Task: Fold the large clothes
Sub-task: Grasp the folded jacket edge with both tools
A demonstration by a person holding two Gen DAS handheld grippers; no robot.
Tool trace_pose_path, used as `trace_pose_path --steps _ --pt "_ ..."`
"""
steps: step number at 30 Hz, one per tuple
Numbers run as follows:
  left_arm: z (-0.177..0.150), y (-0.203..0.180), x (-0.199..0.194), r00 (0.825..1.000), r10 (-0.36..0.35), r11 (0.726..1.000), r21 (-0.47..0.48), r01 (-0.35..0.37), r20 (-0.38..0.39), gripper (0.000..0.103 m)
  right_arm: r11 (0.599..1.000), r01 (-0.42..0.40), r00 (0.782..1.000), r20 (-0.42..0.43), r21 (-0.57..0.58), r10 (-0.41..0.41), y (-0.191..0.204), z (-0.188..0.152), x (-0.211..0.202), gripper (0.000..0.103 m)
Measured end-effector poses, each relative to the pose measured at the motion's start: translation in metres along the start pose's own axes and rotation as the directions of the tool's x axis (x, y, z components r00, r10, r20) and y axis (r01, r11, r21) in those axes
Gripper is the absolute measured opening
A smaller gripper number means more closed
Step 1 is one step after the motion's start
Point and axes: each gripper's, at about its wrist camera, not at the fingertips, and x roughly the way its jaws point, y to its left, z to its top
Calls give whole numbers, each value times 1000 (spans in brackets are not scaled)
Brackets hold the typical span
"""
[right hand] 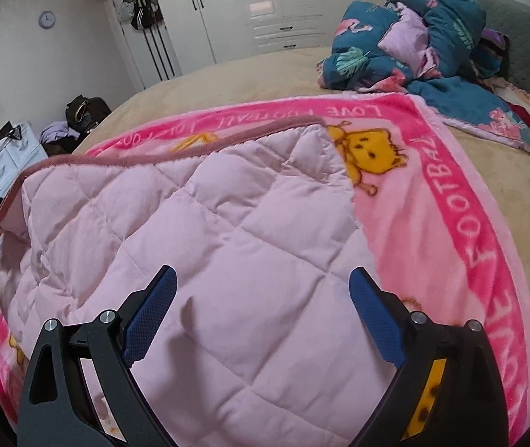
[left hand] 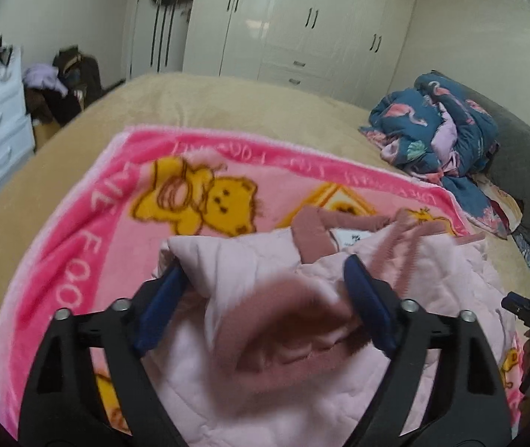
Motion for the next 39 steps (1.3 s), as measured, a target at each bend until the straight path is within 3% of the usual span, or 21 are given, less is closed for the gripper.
trace_pose_path --steps 1,4,7,11,12,14,18,19,20,21,22,23,24,30,32,35,39 --pt "2 -2 -7 1000 6 1000 14 -7 22 91 1000 9 1000 16 0 -9 -1 0 -4 93" --pt "3 -6 -39 993 22 998 60 -29 113 94 997 72 995 64 -17 -71 -6 -1 -15 95" --pt "-8 8 -49 990 66 996 59 -74 124 94 989 137 987 86 -48 -133 -14 -3 -20 98" --pt "-40 39 -29 996 87 996 25 -88 8 94 987 154 986 67 -52 -150 -26 -8 -16 98" --pt "-54 47 -16 996 61 998 2 -61 -60 94 989 143 989 56 -48 -140 -28 -10 -14 98" --pt "-70 57 -1 992 -9 999 -44 3 -124 94 992 120 992 45 -46 -118 -31 -14 -9 98" --pt "-87 53 17 985 -67 997 -42 61 -162 93 995 100 995 35 -24 -99 -33 -19 2 96" --pt "-87 48 19 986 -56 998 -22 53 -158 77 996 87 996 28 -20 -86 -33 -20 6 90" --pt "-87 42 20 988 -32 999 5 33 -150 63 998 66 998 19 -23 -65 -32 -20 10 64" --pt "-85 35 20 991 7 999 38 -2 -135 39 997 64 998 9 -30 -64 -30 -19 14 43" --pt "-85 34 20 991 14 999 46 -8 -131 27 995 94 996 10 -36 -94 -27 -19 16 36" --pt "-82 34 20 992 14 999 40 -9 -127 20 996 80 997 16 -26 -80 -26 -18 15 23" --pt "-78 35 19 992 22 999 28 -18 -122 13 998 69 997 31 -9 -69 -26 -16 13 19" --pt "-40 37 7 998 39 999 1 -39 -42 13 998 68 976 205 20 -70 -19 29 -18 14" --pt "-25 35 9 999 47 999 -7 -47 -23 13 997 75 970 228 25 -79 -17 47 -18 14" --pt "-13 29 25 996 92 996 13 -91 -11 13 992 124 967 223 23 -126 -15 64 -2 14" --pt "-19 36 56 989 133 991 7 -133 -68 13 984 174 973 144 46 -179 -22 63 34 14"
